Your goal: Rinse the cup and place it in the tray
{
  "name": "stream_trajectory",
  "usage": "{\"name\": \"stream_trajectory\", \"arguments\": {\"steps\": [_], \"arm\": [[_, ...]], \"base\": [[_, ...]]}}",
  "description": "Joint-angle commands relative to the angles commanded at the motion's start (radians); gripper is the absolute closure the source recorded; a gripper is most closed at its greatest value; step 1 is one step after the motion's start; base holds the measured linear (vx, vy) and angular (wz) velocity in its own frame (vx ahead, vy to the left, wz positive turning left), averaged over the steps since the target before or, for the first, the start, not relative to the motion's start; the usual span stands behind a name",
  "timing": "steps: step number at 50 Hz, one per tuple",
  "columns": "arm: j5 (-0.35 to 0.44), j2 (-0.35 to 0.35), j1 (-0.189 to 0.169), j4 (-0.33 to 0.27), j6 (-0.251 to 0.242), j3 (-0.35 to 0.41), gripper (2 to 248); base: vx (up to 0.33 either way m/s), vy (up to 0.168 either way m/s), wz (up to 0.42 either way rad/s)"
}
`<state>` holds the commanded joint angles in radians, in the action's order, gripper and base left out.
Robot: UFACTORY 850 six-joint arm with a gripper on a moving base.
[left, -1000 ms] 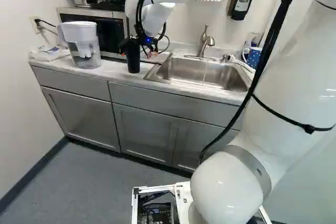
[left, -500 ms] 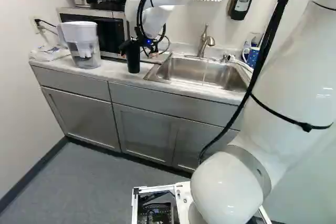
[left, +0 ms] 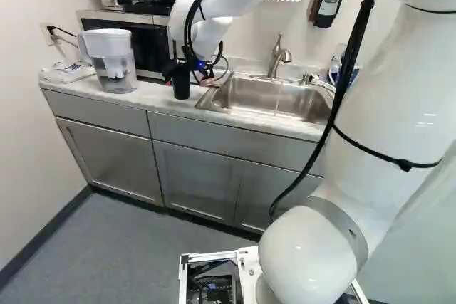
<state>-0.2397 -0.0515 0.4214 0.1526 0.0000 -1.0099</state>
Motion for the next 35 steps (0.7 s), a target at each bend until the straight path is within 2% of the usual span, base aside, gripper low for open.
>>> {"name": "stream_trajectory", "arguments": {"steps": [35], "arm": [[0.185, 0.058, 0.020, 0.000, 0.000, 0.072, 3]], "base": [[0.000, 0.000, 0.000]]}}
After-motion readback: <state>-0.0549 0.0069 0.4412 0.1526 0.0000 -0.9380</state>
